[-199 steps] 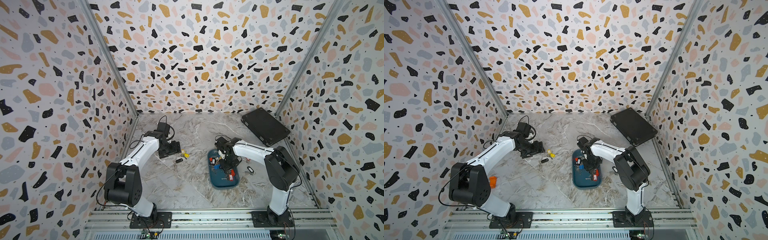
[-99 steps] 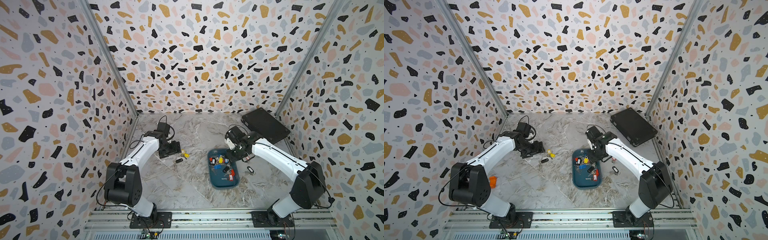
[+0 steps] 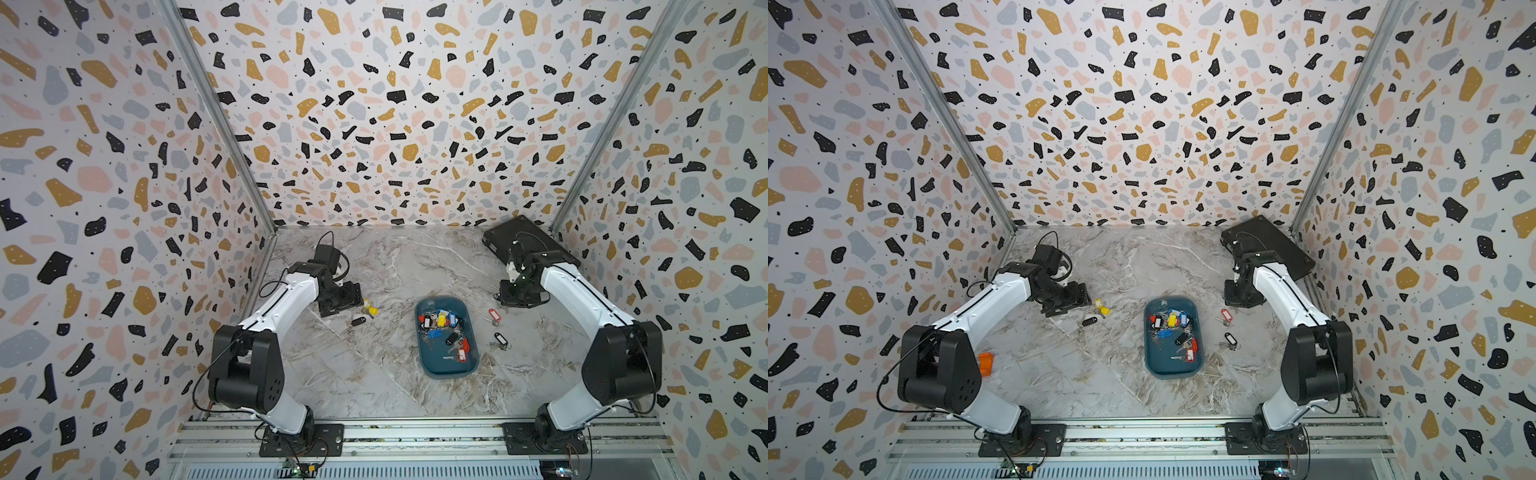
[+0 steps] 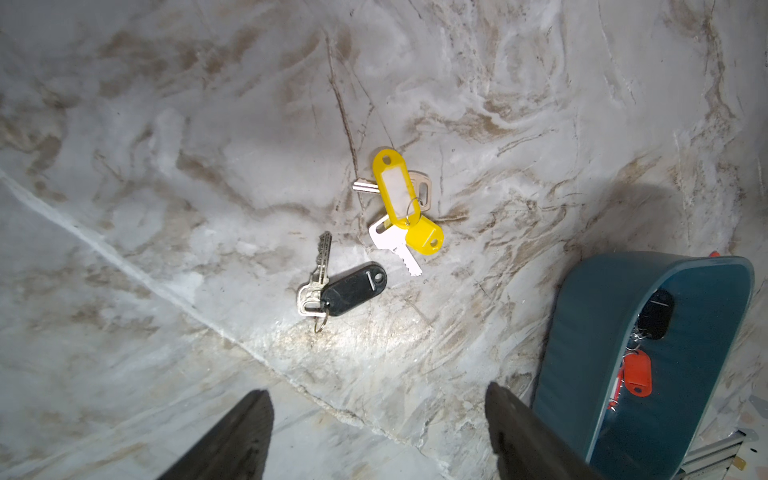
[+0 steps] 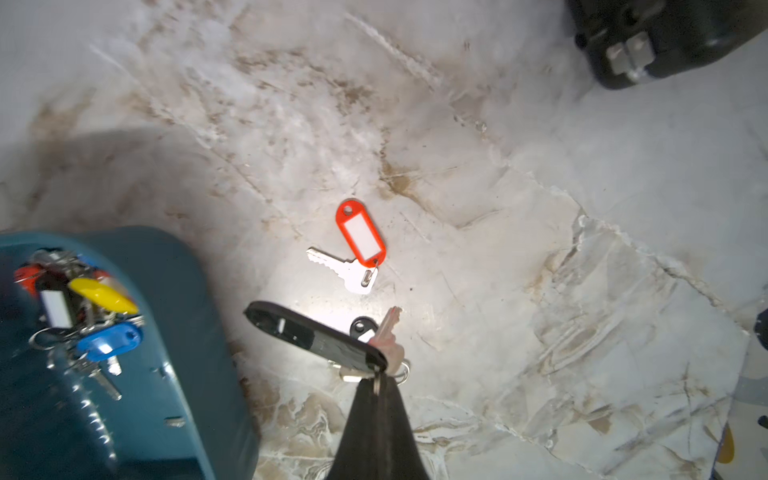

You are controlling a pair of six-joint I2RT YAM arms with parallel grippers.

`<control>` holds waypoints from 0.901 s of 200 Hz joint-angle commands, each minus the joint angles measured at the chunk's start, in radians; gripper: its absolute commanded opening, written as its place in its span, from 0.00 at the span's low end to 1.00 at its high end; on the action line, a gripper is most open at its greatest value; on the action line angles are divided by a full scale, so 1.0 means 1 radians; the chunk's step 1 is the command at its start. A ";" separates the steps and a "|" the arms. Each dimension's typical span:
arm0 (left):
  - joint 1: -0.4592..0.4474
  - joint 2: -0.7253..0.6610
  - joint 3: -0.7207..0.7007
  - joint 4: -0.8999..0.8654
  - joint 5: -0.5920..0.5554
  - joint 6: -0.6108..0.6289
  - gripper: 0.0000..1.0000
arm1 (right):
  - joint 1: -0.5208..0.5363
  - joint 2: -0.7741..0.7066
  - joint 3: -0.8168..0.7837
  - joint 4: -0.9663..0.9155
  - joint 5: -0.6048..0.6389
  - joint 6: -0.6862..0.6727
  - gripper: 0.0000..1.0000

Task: Take the keys out of the storage box
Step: Place the key at the center of the board.

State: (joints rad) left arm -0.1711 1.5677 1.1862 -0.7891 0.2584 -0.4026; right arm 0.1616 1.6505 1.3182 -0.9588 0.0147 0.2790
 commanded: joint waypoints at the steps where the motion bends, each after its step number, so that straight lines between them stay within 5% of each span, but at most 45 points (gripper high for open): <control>1: 0.004 0.006 0.003 0.007 0.021 0.019 0.84 | -0.035 0.080 0.033 0.005 0.012 0.005 0.00; 81: 0.004 0.014 -0.001 0.014 0.038 0.018 0.84 | -0.085 0.113 -0.008 0.010 0.117 0.015 0.00; 119: 0.005 0.018 -0.004 0.018 0.050 0.017 0.85 | -0.089 0.075 -0.036 -0.006 0.142 0.031 0.55; 149: 0.004 0.010 -0.008 0.028 0.059 0.020 0.86 | -0.089 -0.006 -0.018 -0.064 0.163 0.040 0.61; 180: -0.019 -0.016 -0.021 0.054 0.077 0.032 0.84 | -0.088 -0.194 -0.050 -0.087 0.120 0.049 0.53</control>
State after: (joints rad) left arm -0.1734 1.5772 1.1839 -0.7685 0.3149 -0.4007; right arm 0.0757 1.6341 1.2778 -0.9825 0.1497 0.3099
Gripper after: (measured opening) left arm 0.849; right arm 0.566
